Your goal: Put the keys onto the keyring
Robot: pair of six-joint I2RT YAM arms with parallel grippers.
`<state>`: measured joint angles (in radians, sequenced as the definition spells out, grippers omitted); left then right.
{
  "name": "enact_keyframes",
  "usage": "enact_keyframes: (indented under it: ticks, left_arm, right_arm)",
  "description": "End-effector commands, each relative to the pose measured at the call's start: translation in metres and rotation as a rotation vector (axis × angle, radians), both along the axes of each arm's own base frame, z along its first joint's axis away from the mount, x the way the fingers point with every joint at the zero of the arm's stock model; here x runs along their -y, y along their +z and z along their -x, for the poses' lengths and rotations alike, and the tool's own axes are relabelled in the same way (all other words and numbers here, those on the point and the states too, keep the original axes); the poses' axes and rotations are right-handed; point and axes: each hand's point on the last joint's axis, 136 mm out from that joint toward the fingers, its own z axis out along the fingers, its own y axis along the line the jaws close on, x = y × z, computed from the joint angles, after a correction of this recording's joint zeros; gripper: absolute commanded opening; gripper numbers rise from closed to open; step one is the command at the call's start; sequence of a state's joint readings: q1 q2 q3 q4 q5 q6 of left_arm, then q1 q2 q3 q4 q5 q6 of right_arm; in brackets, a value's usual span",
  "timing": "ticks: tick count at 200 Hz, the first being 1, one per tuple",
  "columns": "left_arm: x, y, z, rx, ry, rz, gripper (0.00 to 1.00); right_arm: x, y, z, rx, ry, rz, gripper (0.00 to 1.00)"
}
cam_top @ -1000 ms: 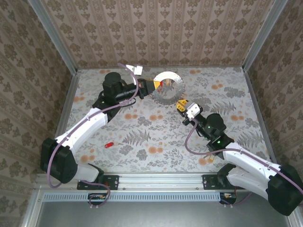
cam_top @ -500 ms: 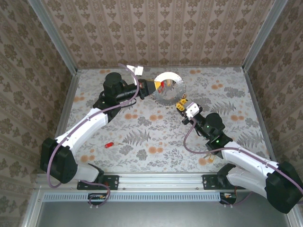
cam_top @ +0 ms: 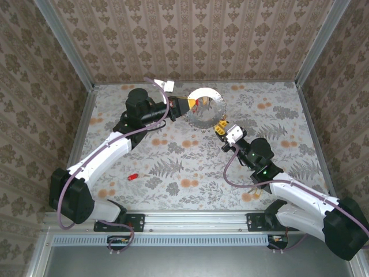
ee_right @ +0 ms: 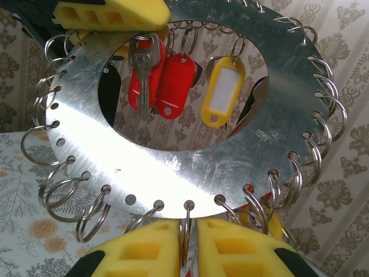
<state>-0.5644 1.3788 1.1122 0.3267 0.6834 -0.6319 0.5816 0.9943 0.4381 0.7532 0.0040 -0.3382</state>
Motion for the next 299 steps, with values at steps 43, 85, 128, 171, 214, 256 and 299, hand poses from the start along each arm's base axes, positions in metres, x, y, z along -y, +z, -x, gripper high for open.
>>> enact_keyframes:
  ticks: [43,85,128,171,214,256,299]
  left_arm:
    - [-0.007,0.035,0.012,0.093,0.008,0.062,0.0]
    - [-0.007,0.036,0.011,0.093,0.011,0.061,0.0]
    - [-0.013,0.03,0.0,0.06,0.088,0.055,0.0]
    - [-0.023,0.003,-0.019,-0.061,0.205,0.074,0.03]
    - [-0.022,-0.031,-0.027,-0.234,0.23,0.099,0.13]
    - [-0.019,-0.07,-0.033,-0.408,0.247,0.102,0.27]
    - [-0.013,-0.099,-0.034,-0.494,0.231,0.121,0.31]
  right_arm:
    - [0.005,0.003,0.004,0.019,-0.02,-0.003,0.17]
    - [0.005,0.004,0.004,0.021,-0.018,-0.004,0.12]
    - [0.004,0.006,0.004,0.027,-0.013,-0.004,0.0]
    - [-0.002,0.019,0.007,0.026,0.035,-0.041,0.0]
    - [-0.001,0.026,0.002,-0.021,0.086,-0.118,0.0]
    - [0.001,0.023,-0.005,-0.098,0.161,-0.184,0.0]
    - [0.002,0.004,-0.015,-0.2,0.176,-0.183,0.0]
